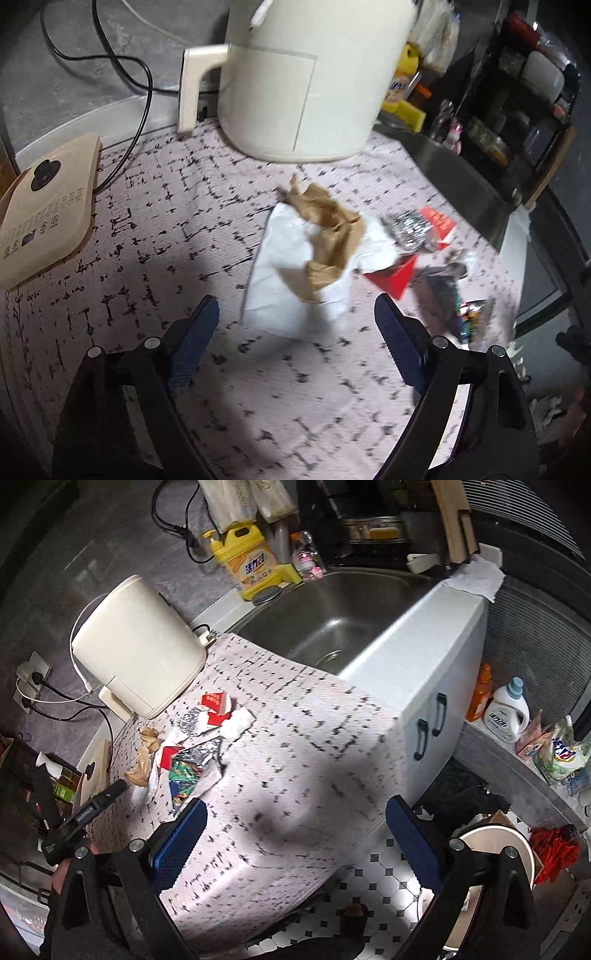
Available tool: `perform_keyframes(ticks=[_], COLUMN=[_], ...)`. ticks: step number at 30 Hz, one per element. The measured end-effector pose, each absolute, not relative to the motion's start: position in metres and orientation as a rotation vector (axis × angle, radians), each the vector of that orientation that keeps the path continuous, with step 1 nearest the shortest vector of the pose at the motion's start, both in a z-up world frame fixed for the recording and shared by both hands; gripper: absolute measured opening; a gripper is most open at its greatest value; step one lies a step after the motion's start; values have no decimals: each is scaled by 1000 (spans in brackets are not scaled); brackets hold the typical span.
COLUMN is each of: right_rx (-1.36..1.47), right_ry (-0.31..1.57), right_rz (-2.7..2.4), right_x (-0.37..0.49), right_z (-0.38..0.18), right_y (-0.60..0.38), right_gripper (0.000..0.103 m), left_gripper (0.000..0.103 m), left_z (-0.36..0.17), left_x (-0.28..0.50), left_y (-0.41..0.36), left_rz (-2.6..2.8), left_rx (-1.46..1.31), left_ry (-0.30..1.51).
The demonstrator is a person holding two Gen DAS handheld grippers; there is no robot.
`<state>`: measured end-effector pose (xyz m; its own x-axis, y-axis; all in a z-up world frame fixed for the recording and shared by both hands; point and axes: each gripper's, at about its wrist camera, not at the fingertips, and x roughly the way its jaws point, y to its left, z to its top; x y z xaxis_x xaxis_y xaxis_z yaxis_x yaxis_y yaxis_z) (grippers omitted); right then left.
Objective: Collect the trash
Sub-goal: 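Move both empty grippers back over the remaining trash on the counter, then grasp the white tissue with the left gripper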
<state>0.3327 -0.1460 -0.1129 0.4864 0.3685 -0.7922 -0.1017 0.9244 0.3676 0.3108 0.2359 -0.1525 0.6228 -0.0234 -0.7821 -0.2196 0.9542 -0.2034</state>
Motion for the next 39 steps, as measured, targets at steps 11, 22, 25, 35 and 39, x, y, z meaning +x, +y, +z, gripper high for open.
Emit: perform_keyframes(ticks=[11, 22, 25, 35, 39], right_rx=[247, 153, 117, 41, 1], right_ry=[1046, 1061, 1074, 1118, 1148], right_rz=[282, 382, 420, 399, 409], right_x=[353, 404, 422, 488, 503], right_z=[-116, -114, -119, -150, -168], right_y=[-111, -45, -19, 27, 38], right_gripper=[95, 85, 70, 52, 30], left_gripper=[35, 6, 6, 6, 6], left_z=[-182, -156, -147, -140, -138], left_x=[320, 289, 274, 220, 207], left_y=[230, 281, 297, 332, 335], left_rz=[120, 102, 137, 250, 287], left_rx=[-84, -281, -328, -404, -427], left_ry=[937, 859, 820, 776, 767])
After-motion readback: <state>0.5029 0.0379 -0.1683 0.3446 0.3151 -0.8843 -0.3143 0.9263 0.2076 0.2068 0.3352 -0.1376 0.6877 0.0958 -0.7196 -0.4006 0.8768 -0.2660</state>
